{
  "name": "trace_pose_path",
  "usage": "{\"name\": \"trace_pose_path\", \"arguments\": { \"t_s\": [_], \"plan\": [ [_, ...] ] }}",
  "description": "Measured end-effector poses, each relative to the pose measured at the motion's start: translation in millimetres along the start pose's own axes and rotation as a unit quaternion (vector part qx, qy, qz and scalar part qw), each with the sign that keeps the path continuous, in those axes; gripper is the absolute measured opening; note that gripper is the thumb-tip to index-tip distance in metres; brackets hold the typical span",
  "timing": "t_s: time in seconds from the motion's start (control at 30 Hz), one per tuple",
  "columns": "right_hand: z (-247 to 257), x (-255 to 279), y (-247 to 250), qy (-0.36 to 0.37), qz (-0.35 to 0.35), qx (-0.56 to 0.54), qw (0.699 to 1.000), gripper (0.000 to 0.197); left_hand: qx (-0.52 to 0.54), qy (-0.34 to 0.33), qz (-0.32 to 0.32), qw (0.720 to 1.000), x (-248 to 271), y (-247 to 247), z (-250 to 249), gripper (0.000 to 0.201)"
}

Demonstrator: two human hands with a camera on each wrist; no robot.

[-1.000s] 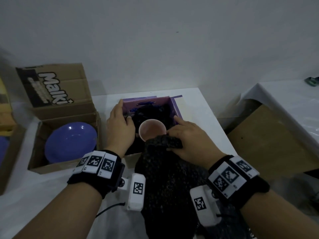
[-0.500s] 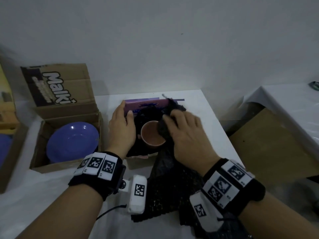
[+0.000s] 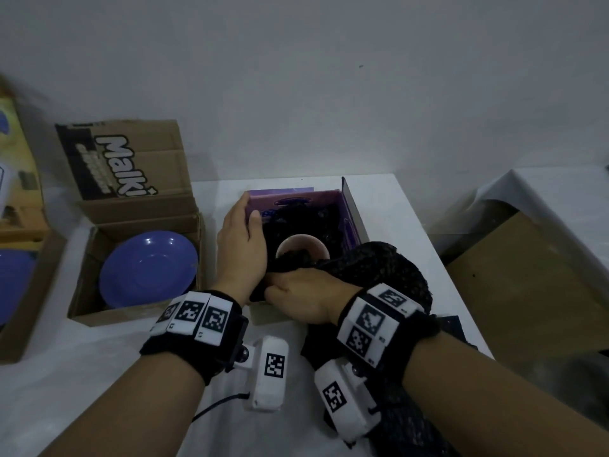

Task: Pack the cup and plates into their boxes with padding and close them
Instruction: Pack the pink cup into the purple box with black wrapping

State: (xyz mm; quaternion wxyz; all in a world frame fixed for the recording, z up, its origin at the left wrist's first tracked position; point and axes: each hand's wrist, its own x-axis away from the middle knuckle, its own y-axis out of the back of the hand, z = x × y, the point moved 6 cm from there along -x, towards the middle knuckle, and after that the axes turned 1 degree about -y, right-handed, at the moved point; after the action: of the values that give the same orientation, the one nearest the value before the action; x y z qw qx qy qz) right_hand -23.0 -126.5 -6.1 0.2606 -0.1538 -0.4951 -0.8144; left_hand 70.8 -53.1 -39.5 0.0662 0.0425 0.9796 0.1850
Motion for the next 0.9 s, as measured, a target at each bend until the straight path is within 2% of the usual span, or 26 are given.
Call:
{"name": "trace_pose_path", "arguments": {
  "t_s": [0.07,0.13,0.2,0.27,0.3,0.37,0.47,0.53,0.63,0.73,0.8,0.87,0.9],
  "plan": [
    [3,-4,-3,0.0,0.055,-0.013,0.998,0.036,0.007,0.0,0.0,1.0,0,0,0,0.045],
    [3,-5,-4,0.017,0.072,-0.015,0.997,0.036,0.004,-0.001,0.001,1.0,1,0,0,0.044],
    [3,-1,2,0.059,0.001,0.004,0.998,0.033,0.005,0.001,0.002,1.0,0,0,-1,0.044],
    [0,7,17,0.072,-0.142,0.08,0.984,0.033,0.01,0.0,0.002,1.0,-1,-1,0,0.045],
    [-5,10,23,0.05,-0.195,0.129,0.971,0.04,0.011,-0.002,0.002,1.0,-2,-1,0,0.046],
    [-10,12,26,-0.002,-0.215,0.169,0.962,0.048,0.009,-0.003,0.002,1.0,-2,-1,1,0.046],
    [-4,9,12,0.035,-0.136,0.119,0.983,0.029,0.008,0.002,0.002,1.0,-1,0,0,0.044],
    [0,8,0,0.047,-0.058,0.098,0.992,0.03,0.005,0.001,0.001,1.0,1,0,-1,0.044],
    [0,-1,-11,0.025,0.024,0.108,0.994,0.04,-0.002,-0.005,0.001,1.0,1,0,-4,0.046],
    [-2,-2,-17,0.022,0.051,0.121,0.991,0.046,-0.012,-0.005,0.004,1.0,1,1,-5,0.049],
    [1,12,-2,0.063,-0.012,0.022,0.998,0.042,-0.017,-0.004,0.01,1.0,1,1,-2,0.051],
    [-9,35,35,0.074,-0.174,-0.069,0.979,0.029,-0.013,-0.015,0.014,1.0,-1,0,-1,0.054],
    [-19,47,56,0.055,-0.274,-0.059,0.958,0.025,-0.014,-0.021,0.015,1.0,-1,0,-1,0.056]
  ]
}}
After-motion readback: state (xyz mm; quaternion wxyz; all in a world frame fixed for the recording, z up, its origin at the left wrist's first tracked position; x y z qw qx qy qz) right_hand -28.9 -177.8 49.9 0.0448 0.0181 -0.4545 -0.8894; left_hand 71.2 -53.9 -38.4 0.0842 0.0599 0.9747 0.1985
